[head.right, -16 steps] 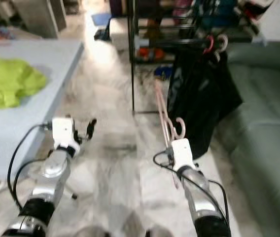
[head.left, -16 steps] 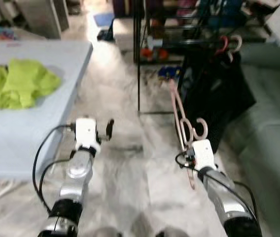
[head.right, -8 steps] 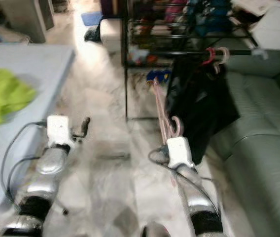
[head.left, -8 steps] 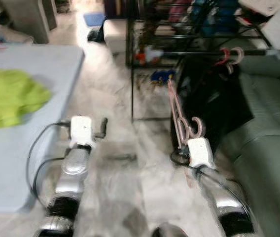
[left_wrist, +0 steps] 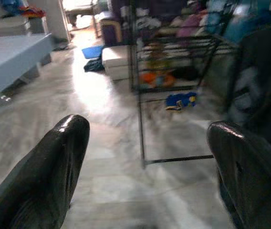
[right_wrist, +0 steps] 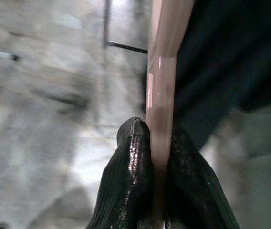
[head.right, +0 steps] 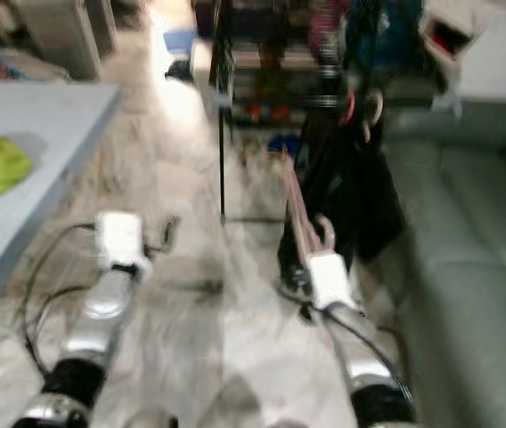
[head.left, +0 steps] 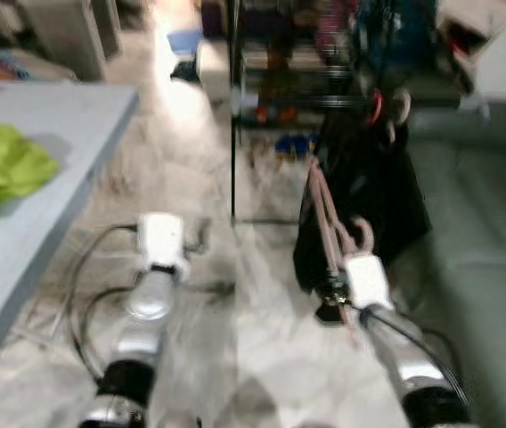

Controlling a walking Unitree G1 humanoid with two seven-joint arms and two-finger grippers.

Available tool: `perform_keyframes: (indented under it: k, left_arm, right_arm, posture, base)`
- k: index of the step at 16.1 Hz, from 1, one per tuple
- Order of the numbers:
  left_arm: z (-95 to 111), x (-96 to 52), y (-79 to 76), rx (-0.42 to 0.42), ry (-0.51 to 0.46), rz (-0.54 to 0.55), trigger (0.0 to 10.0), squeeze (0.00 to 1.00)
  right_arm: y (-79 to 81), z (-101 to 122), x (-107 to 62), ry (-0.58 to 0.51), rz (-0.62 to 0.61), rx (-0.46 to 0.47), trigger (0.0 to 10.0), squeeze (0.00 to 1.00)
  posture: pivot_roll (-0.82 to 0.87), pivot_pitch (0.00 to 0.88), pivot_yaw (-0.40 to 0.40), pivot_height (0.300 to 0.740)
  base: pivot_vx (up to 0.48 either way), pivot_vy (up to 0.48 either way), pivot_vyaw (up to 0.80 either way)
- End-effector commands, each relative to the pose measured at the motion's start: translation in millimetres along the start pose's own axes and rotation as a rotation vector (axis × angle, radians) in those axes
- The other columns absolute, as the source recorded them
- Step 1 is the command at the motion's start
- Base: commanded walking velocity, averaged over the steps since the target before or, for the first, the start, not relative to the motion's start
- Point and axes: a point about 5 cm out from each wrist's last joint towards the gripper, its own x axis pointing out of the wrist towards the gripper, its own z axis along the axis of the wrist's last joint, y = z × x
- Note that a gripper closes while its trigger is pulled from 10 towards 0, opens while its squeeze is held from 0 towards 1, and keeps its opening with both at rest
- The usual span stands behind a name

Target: Hang hanger

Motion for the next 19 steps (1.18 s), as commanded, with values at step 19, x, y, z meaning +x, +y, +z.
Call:
perform_keyframes:
  k: [19]
  left_arm:
    - [-2, 0.5, 16.0, 0.009, 0.049, 0.029, 10.0, 0.0]
  right_arm:
    - [22.9, 10, 6.0, -0.025, 0.077, 0.023, 10.0, 0.0]
  posture:
    - [0.03, 0.0, -0.013, 0.74]
  base:
    - [0.234, 0.311, 0.0]
